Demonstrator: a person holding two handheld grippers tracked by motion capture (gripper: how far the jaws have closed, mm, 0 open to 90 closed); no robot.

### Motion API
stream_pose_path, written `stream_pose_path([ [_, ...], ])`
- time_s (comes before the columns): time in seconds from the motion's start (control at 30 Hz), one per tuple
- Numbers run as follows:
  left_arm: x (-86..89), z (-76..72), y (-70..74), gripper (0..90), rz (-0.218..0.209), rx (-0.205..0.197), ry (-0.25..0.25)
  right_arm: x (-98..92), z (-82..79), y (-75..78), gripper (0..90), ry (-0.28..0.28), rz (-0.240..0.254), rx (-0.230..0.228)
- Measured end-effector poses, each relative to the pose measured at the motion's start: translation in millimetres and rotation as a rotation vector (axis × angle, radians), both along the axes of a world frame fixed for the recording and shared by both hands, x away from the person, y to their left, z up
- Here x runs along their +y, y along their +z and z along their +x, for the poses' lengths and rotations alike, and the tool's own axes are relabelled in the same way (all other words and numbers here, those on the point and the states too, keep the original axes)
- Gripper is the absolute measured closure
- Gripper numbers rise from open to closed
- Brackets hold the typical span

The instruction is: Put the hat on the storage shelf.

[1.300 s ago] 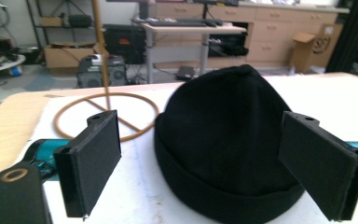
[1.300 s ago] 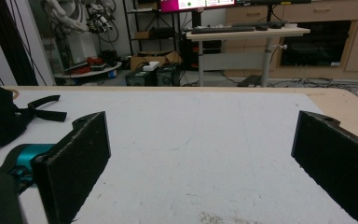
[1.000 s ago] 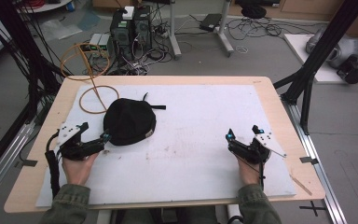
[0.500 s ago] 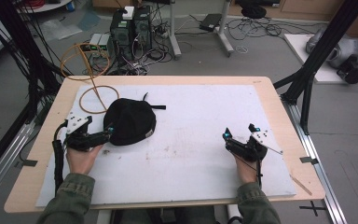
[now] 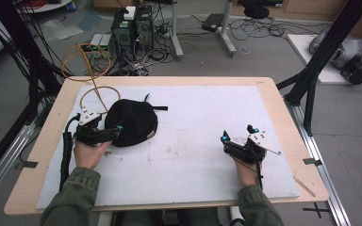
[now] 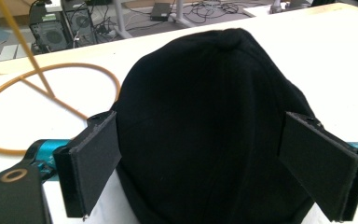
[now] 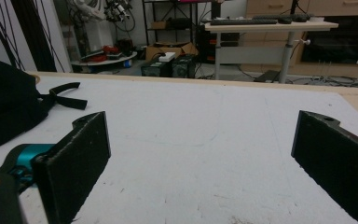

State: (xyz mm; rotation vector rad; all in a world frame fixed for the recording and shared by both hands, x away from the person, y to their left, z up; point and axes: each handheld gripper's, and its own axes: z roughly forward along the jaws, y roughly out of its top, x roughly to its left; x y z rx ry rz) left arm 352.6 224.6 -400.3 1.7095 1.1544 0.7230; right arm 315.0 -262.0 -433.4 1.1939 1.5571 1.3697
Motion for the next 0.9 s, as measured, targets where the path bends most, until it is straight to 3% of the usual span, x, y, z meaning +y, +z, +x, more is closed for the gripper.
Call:
stream_pose_path([
  [0.17,-11.0,7.4,-1.3,14.3,0.021,0.017,-0.017,2.3,2.0,-0.6,3.6,0.010,-0.005,0.006],
  [0.33,-16.0,14.4,-3.6,14.8,0.012,0.034,-0.020,3.3,2.5,-0.3,3.6,0.018,-0.005,0.005],
  [0.4,-15.9,16.9,-6.0,22.8,0.007,0.057,-0.031,3.4,2.9,0.1,3.6,0.014,-0.005,0.001],
  [0.53,-17.1,19.4,-9.3,25.0,0.010,0.091,-0.049,3.7,3.2,0.5,3.6,0.016,0.000,0.002],
  [0.6,-17.5,19.0,-9.2,36.8,-0.003,0.091,-0.057,3.8,3.3,0.7,3.6,0.014,0.006,0.004],
  [0.63,-17.8,18.3,-8.7,36.8,0.002,0.078,-0.065,3.8,3.3,0.7,3.6,0.014,0.006,0.004],
  [0.67,-18.8,17.2,-8.1,53.1,0.008,0.063,-0.070,3.6,3.5,0.7,3.6,0.015,0.004,0.003],
  [0.73,-20.7,16.1,-7.3,57.6,-0.003,0.050,-0.072,3.8,3.3,0.6,3.6,0.012,0.006,0.006],
  [0.77,-21.2,15.6,-7.0,68.8,-0.005,0.049,-0.066,3.9,2.9,0.8,3.6,0.012,0.007,0.010],
  [0.8,-21.1,14.9,-6.6,68.8,0.002,0.044,-0.061,3.9,2.9,0.8,3.6,0.012,0.007,0.010],
  [0.87,-20.0,14.0,-5.8,83.1,0.010,0.034,-0.060,3.7,2.5,0.8,3.6,0.015,0.006,0.009],
  [0.9,-19.7,13.5,-6.0,86.0,0.009,0.026,-0.052,3.5,2.4,0.8,3.6,0.016,0.005,0.009],
])
